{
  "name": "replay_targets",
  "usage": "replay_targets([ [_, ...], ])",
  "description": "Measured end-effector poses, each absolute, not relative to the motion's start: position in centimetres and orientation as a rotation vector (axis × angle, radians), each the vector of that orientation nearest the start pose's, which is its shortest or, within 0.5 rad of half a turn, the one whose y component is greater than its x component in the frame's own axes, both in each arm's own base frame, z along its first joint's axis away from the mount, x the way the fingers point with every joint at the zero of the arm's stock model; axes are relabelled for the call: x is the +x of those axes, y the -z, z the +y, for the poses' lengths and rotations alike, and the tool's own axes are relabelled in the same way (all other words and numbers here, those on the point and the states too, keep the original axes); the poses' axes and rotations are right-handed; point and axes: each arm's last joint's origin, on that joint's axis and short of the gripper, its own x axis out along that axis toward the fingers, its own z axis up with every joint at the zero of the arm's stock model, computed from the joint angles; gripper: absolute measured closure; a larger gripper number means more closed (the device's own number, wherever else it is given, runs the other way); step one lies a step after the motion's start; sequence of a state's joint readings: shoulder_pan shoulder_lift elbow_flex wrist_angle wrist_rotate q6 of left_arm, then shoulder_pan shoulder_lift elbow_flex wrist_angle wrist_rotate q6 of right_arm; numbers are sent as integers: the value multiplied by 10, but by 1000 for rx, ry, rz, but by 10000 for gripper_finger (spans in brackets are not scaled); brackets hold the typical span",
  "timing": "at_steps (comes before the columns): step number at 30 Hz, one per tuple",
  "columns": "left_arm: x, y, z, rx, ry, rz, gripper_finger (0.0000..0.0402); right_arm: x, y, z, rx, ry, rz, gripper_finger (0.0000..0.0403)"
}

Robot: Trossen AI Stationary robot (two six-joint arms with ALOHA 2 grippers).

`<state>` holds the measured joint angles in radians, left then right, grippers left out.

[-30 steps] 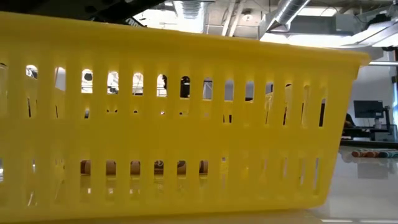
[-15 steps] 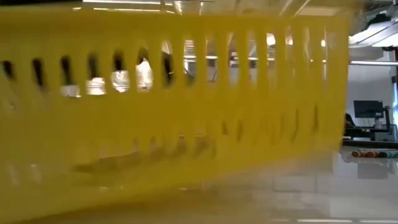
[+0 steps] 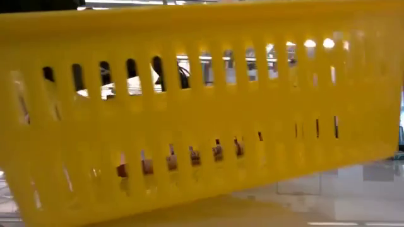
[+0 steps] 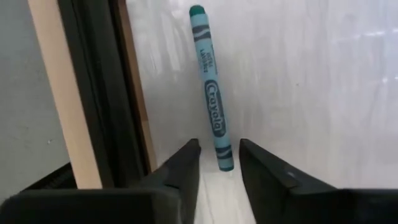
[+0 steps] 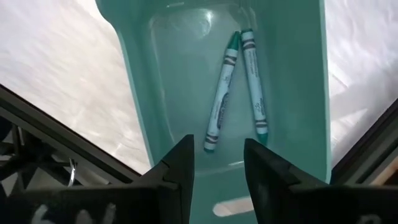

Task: Sort crayons
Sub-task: Put the green crayon into the green bin

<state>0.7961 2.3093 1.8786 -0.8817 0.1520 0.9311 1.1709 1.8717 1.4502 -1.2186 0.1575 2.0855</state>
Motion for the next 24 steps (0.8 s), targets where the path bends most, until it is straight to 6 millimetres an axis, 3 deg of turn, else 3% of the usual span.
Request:
replay_targets([
  [6, 334, -157, 328, 196, 71, 1297, 392, 137, -214, 311, 642, 733, 1289, 271],
  [17, 347, -160, 309, 279, 121, 1349, 401, 138, -214, 313, 658, 718, 1291, 272],
  [24, 358, -180, 300, 287, 147, 1354, 400, 137, -226, 312, 621, 731, 1278, 272],
])
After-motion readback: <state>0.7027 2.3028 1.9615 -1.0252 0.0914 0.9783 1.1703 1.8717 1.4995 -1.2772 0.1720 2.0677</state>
